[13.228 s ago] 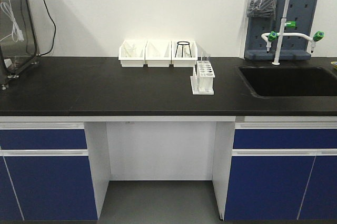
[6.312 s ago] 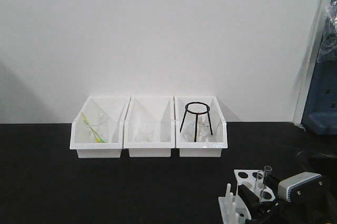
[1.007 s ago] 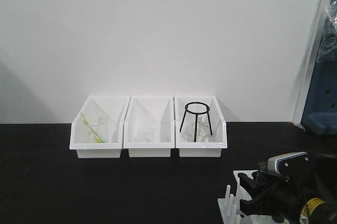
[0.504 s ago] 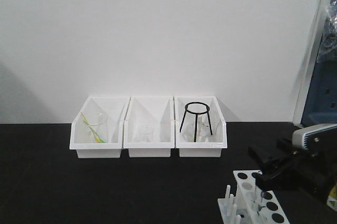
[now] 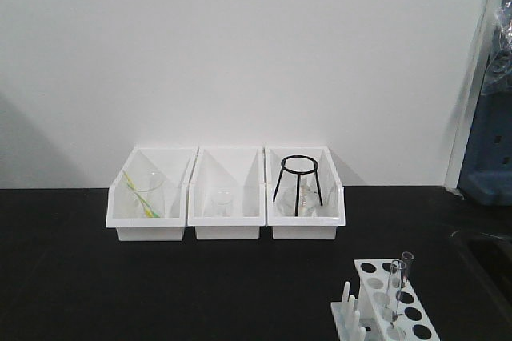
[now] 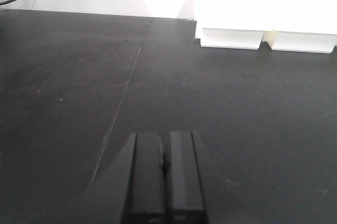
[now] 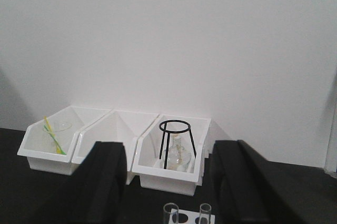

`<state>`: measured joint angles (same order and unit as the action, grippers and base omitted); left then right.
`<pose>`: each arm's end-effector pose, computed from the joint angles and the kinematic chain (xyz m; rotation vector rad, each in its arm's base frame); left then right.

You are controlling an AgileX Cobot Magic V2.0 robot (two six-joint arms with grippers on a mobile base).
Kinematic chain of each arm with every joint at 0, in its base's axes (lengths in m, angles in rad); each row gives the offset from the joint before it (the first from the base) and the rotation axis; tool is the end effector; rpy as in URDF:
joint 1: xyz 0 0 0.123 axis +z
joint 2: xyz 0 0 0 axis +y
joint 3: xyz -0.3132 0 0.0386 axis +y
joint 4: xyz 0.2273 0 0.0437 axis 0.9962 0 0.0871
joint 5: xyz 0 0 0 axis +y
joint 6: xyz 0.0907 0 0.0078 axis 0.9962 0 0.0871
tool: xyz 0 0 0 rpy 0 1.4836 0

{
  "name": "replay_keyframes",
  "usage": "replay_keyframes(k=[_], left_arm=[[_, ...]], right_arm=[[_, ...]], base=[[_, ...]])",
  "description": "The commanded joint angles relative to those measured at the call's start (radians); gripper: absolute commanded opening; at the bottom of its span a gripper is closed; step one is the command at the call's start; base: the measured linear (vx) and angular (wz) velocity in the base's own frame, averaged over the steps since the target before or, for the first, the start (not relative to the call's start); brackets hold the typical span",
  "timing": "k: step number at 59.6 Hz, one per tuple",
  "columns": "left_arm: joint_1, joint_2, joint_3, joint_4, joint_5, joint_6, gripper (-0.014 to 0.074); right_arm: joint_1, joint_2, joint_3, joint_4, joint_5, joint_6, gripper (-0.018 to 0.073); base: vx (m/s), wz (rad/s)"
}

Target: Flip and reinsert test tube from rack

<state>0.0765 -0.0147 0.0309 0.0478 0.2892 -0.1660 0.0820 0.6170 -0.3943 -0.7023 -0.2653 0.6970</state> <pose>0.0030 0.0015 0.1772 -0.1854 1.7791 -0.0192 0.0862 0.0225 0.3342 -0.1893 1.4942 0.2035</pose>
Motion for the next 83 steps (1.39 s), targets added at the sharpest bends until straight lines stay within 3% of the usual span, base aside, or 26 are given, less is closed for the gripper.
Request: replay_keyframes(k=[1,31,40,47,54,58,65,83], left_arm=[[-0.007,-0.013,0.001,-0.004,-0.087,0.000,-0.0006],[-0.007,-0.013,0.001,-0.004,-0.087,0.000,-0.0006],[-0.007,-0.013,0.001,-0.004,-0.087,0.000,-0.0006],[-0.007,-0.013,0.001,-0.004,-0.087,0.000,-0.0006],[-0.007,-0.013,0.001,-0.004,-0.087,0.000,-0.0006],[-0.007,-0.013,0.001,-0.004,-0.087,0.000,-0.0006],[-0.007,-0.013,0.001,-0.004,-0.087,0.000,-0.0006],[-0.007,-0.013,0.001,-0.004,-0.087,0.000,-0.0006]], right_arm=[[-0.001,-0.057,-0.001,0.004,-0.060,0.007,0.0391],[-0.003,-0.135,0.018,0.010,-0.055,0.002,0.0336],[-0.003,-0.146,0.018,0.054,0.019,-0.030,0.0282],[-0.003,-0.218,0.018,0.208,0.180,-0.139,0.0197],[-0.003,-0.318,0.021,0.446,0.418,-0.368,0.0085],[-0.002,-0.371,0.047,0.525,0.484,-0.507,0.0020],[-0.001,-0.464,0.161,0.563,0.428,-0.633,-0.0014],[-0.001,-0.636,0.431,0.567,0.345,-0.623,-0.0012]], base=[[0.00,0.00],[0.00,0.00],[0.00,0.00],[0.00,0.00],[0.00,0.00],[0.00,0.00],[0.00,0.00],[0.00,0.00]])
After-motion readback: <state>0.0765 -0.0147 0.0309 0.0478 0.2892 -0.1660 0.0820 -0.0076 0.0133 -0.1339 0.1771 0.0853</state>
